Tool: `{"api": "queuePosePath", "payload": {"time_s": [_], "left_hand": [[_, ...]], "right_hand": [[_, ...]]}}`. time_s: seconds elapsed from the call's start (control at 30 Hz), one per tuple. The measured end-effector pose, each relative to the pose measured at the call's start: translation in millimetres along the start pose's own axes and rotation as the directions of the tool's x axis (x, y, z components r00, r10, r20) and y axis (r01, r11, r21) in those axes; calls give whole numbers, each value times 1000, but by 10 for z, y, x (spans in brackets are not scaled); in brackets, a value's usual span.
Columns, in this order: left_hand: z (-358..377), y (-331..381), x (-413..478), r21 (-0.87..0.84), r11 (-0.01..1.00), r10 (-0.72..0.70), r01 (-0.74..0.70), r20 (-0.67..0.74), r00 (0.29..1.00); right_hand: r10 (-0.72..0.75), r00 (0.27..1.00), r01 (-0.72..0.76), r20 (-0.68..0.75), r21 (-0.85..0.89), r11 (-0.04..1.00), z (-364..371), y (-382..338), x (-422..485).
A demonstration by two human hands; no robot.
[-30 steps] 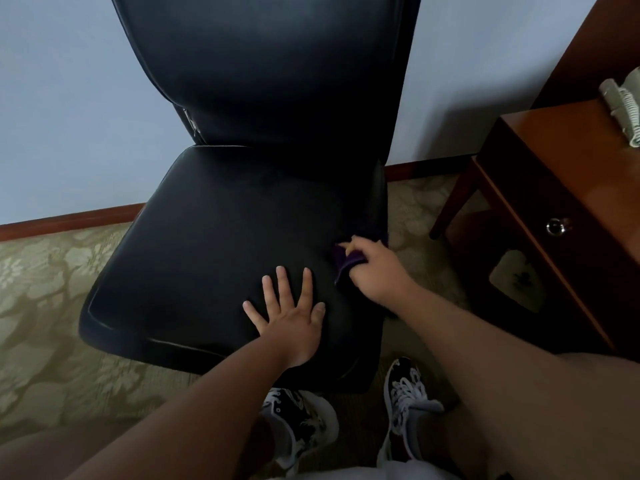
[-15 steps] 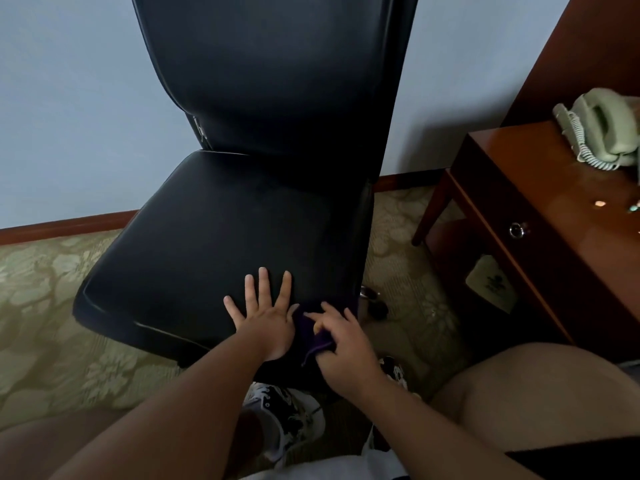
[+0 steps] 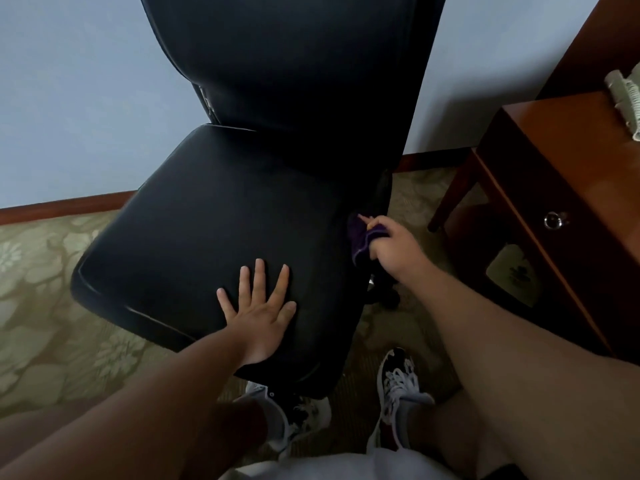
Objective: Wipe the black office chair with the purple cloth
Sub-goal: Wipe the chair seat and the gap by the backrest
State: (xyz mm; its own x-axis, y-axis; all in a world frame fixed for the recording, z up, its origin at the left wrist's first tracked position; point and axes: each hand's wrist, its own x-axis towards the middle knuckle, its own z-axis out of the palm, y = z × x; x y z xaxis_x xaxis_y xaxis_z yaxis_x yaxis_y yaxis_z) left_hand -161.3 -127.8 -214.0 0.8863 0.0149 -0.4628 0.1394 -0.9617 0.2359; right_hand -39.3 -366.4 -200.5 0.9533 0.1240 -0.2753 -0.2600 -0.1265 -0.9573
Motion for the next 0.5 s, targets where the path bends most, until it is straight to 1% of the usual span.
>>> {"api": "queuePosePath", "payload": {"time_s": [0.13, 0.2, 0.4, 0.5], "left_hand": [[3, 42, 4, 16, 1000, -21, 21, 9, 1000], [-5, 98, 10, 13, 999, -39, 39, 10, 999], [-22, 295, 13, 16, 995, -100, 100, 8, 995], [-56, 411, 13, -4, 991, -130, 131, 21, 991]], "right_hand": [[30, 999, -25, -35, 131, 991, 15, -65, 95], [50, 998, -42, -48, 161, 986, 29, -71, 32], [123, 992, -120, -30, 87, 989, 47, 49, -287], [151, 988, -152, 27, 36, 988, 49, 132, -494]]}}
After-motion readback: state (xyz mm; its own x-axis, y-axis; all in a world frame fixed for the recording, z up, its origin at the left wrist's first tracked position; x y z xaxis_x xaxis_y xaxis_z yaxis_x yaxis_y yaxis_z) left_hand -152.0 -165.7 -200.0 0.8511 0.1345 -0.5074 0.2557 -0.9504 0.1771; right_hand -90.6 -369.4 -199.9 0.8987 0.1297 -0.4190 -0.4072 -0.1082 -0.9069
